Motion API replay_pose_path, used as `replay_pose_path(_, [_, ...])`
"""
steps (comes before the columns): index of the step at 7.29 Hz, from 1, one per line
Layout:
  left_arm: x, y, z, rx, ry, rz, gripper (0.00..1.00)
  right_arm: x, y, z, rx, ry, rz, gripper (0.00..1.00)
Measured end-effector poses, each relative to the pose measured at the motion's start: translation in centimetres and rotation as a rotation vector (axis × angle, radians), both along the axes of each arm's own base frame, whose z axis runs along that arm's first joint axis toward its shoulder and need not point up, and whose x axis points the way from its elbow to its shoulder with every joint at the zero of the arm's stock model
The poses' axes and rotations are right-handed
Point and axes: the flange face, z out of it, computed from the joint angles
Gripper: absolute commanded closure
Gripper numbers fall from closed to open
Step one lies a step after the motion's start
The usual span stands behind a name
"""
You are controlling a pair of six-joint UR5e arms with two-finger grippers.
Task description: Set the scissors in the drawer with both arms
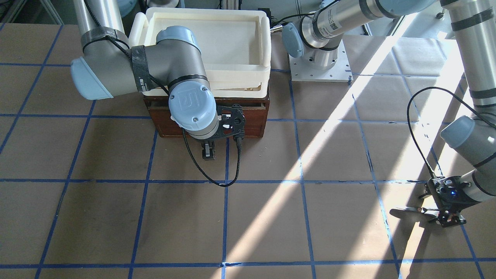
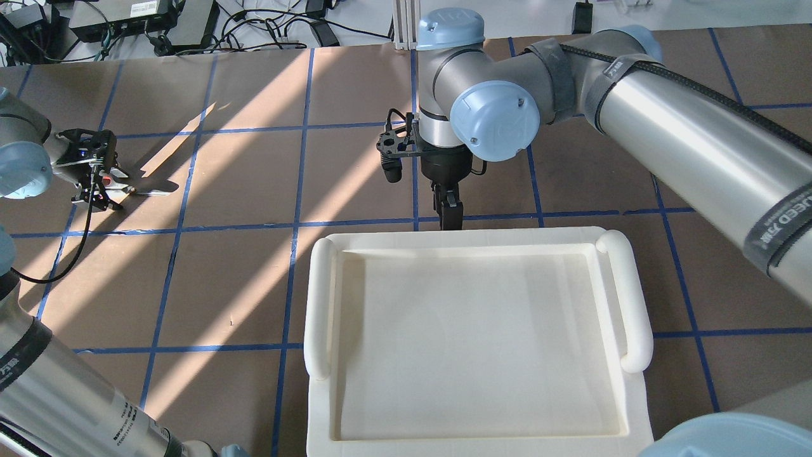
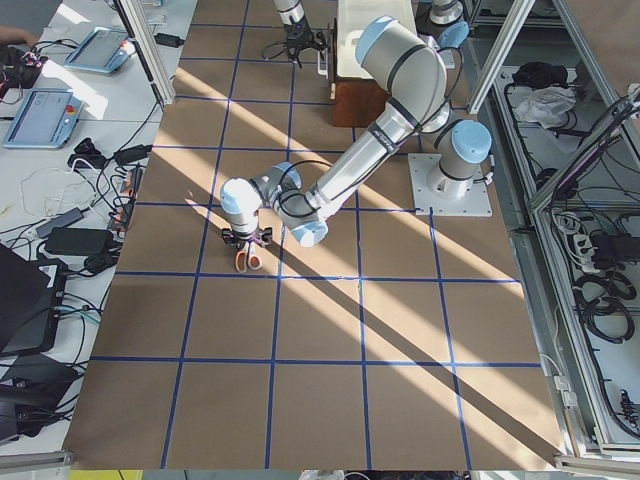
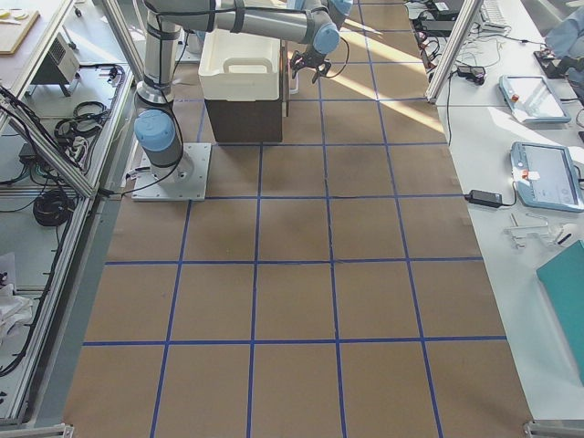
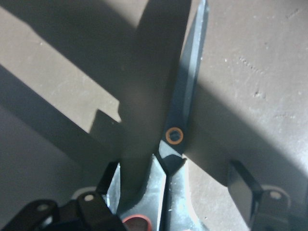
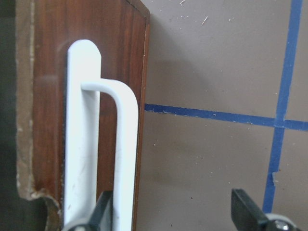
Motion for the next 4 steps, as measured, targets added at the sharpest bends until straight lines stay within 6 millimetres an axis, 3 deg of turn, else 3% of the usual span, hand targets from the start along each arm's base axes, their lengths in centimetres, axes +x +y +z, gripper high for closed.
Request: replay_pose_path(4, [-0.3, -0.1, 0.8, -0.007, -0.015, -0.009, 1.0, 0.4, -1.9, -0.2, -0.082, -0.014, 0.004, 0.2])
